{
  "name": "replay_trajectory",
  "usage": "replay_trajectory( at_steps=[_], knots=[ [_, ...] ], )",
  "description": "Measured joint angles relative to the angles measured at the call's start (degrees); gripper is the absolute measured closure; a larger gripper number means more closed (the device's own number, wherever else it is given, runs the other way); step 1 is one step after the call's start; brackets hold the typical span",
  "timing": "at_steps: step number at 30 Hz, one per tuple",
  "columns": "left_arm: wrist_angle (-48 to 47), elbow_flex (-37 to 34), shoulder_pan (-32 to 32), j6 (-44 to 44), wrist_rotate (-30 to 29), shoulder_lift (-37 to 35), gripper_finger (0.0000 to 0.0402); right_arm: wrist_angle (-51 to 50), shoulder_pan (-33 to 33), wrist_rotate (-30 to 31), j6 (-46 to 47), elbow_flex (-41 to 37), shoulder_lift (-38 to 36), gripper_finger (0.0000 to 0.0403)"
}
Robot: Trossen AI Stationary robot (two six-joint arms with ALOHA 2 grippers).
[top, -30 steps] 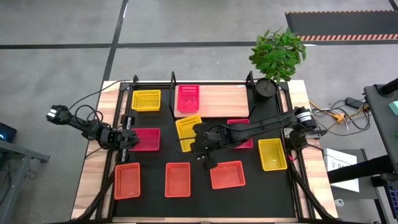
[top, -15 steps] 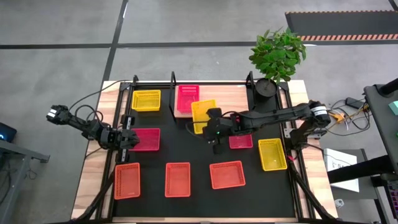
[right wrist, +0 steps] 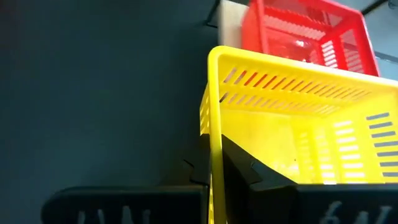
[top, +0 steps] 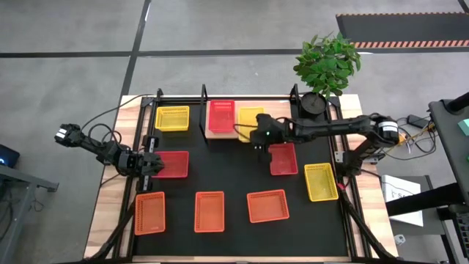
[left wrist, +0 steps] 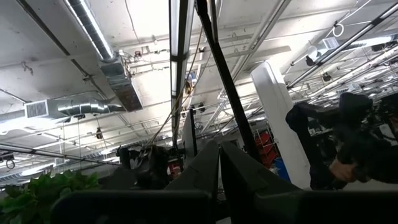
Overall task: Stack baskets on shelf by color
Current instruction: Put the middle yellow bin on the shelf
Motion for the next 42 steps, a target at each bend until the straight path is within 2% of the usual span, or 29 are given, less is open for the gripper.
replay_trajectory(
  at_steps=[6, 15, 27, 37, 42],
  knots=[
    [0.02, 0.0, -0.01, 0.0, 0.0, 0.0, 0.04, 7.04, -5.44, -2.46, -2.0, -4.46, 0.15, 0.0394],
    [0.0, 0.0, 0.0, 0.04, 0.0, 0.0, 0.04, 14.76, -9.57, -7.92, -2.76, -7.83, 0.36, 0.0394],
    [0.03, 0.0, 0.02, 0.5, 0.0, -0.13, 0.04, 19.02, -10.17, -7.62, -2.88, -6.98, 6.64, 0.0394],
    [0.04, 0.0, 0.02, 0.5, 0.0, -0.13, 0.04, 18.67, -10.2, -6.39, -2.89, -6.2, 6.69, 0.0394],
    [0.04, 0.0, 0.02, 0.5, 0.0, -0.13, 0.04, 17.84, -10.2, -5.26, -3.41, -6.19, 6.69, 0.0378]
  ],
)
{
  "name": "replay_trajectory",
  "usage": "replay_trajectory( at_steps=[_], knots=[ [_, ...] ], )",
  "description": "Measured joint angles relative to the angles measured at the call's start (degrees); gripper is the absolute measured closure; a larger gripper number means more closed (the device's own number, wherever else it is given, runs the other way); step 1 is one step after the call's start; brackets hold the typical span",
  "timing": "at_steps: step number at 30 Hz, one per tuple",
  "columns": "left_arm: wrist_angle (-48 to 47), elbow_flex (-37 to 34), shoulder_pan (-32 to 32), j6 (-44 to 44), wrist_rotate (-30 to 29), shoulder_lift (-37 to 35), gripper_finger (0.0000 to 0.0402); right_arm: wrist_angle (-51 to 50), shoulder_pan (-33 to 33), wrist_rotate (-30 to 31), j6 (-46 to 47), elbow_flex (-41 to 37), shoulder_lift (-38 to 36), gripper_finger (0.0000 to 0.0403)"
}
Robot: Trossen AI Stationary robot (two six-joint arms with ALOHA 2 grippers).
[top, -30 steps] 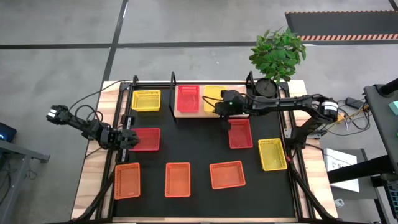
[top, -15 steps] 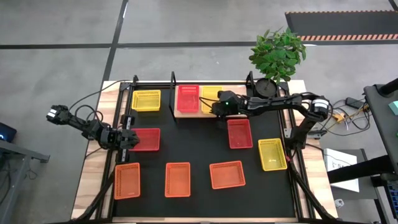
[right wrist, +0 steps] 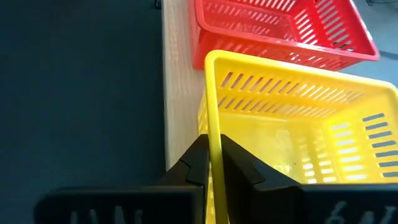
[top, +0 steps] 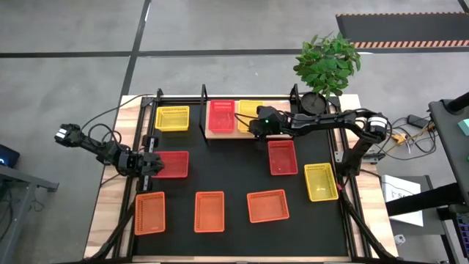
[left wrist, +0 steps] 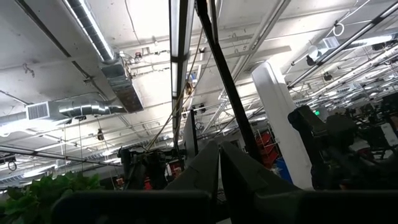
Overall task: Stack baskets on shelf by color
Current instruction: Put the middle yellow bin on the shelf
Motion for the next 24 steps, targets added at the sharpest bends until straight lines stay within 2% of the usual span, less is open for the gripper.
replay_trajectory(
  at_steps=[7, 14, 18, 24],
  knots=[
    [0.07, 0.0, 0.0, 0.0, 0.0, 0.0, 0.04, -1.0, 0.0, 1.82, -0.99, 0.01, -0.06, 0.0333],
    [0.07, 0.0, -0.02, 0.0, 0.0, 0.0, 0.04, -5.1, 0.04, 1.91, 2.44, 1.81, -0.28, 0.0294],
    [0.09, 0.0, 0.0, -0.02, 0.0, 0.0, 0.04, -11.61, 0.44, 1.99, 4.65, 5.59, -0.42, 0.0282],
    [0.09, 0.0, 0.0, -0.02, 0.0, -0.02, 0.04, -27.81, 2.65, 1.93, 8.79, 15.07, -0.43, 0.0279]
  ],
)
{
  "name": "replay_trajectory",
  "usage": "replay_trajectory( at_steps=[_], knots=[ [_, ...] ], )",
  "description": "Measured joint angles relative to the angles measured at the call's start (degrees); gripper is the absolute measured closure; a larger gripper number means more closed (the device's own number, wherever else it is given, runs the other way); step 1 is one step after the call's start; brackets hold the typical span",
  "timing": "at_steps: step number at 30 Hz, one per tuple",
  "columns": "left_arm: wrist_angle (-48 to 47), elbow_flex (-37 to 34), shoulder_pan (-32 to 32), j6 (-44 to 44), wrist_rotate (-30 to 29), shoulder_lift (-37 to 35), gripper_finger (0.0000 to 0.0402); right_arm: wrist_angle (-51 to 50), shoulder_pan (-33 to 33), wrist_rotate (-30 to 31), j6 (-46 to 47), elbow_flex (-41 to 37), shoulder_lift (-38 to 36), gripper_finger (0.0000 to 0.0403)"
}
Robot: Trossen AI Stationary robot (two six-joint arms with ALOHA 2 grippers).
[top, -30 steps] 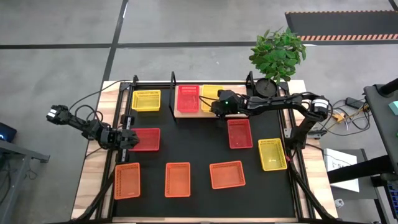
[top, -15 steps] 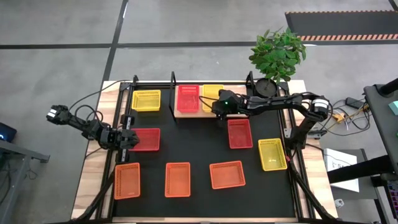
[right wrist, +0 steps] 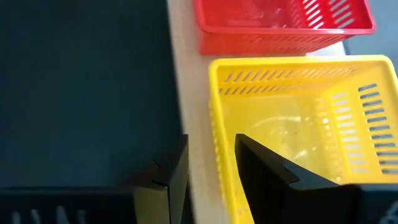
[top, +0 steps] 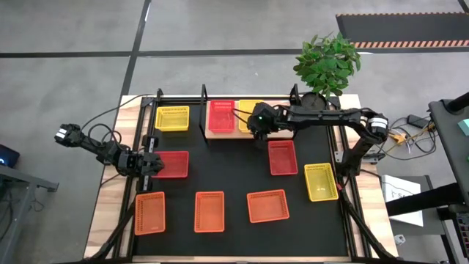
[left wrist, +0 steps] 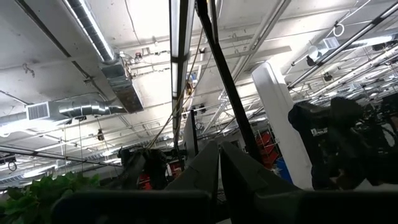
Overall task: Stack baskets on shelf by color
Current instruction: Put the middle yellow bin on the shelf
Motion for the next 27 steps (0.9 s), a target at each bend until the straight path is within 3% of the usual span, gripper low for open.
replay_trajectory(
  at_steps=[5, 11, 13, 17, 27],
  knots=[
    [0.0, 0.0, -0.02, 0.0, 0.0, 0.0, 0.04, -12.08, 1.68, 2.35, 1.41, 7.99, -0.01, 0.0289],
    [-0.02, 0.0, 0.0, 0.0, 0.0, 0.0, 0.04, -21.14, 0.98, 18.2, -1.6, 10.26, -0.03, 0.033],
    [-0.02, 0.0, 0.0, 0.0, 0.0, 0.0, 0.04, -23.17, 0.12, 20.83, -2.0, 9.69, -0.03, 0.0353],
    [-0.02, 0.0, -0.01, 0.0, 0.0, 0.0, 0.04, -22.66, -2.08, 20.83, -2.48, 7.61, 0.05, 0.0389],
    [0.17, 0.0, -0.02, -0.02, 0.0, 0.0, 0.04, -13.94, -5.55, 17.86, -5.32, 4.24, 0.9, 0.0394]
  ],
)
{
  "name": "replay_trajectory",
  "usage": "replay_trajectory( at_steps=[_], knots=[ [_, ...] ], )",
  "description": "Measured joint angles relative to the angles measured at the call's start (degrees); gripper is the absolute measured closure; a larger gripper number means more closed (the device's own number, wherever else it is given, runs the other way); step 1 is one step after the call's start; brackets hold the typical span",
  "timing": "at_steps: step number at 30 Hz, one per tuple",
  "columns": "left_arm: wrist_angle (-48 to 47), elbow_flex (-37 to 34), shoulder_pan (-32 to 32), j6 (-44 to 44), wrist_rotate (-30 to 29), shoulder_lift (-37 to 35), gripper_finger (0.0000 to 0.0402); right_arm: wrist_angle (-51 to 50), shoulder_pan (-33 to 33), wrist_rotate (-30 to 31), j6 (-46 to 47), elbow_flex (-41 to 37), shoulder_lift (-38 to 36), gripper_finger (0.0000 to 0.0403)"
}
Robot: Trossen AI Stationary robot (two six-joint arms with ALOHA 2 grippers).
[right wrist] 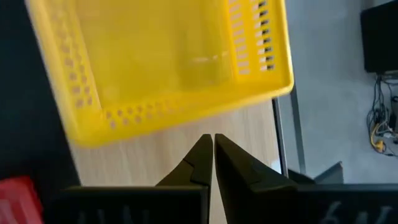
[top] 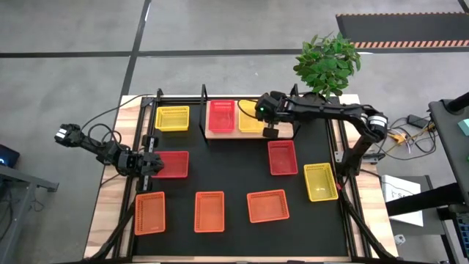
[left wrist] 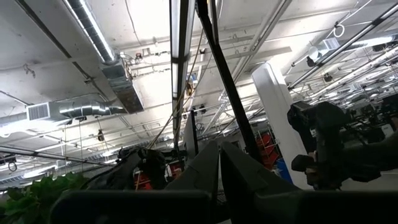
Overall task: Stack baskets on shelf by color
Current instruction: Put the middle yellow bin on the shelf
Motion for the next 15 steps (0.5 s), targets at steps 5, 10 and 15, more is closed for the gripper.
replay_trajectory(
  at_steps=[5, 10, 15],
  knots=[
    [-0.02, 0.0, 0.02, 0.01, -0.02, 0.0, 0.04, 0.93, -0.72, -0.35, -0.92, 0.0, 2.44, 0.0394],
    [0.0, 0.0, 0.02, 0.0, -0.02, 0.0, 0.04, 1.7, -0.75, -0.18, -2.41, -0.06, 5.41, 0.0394],
    [0.01, 0.0, 0.01, 0.02, -0.02, 0.0, 0.04, 2.81, -0.72, 0.06, -2.61, 0.6, 5.75, 0.0394]
  ],
)
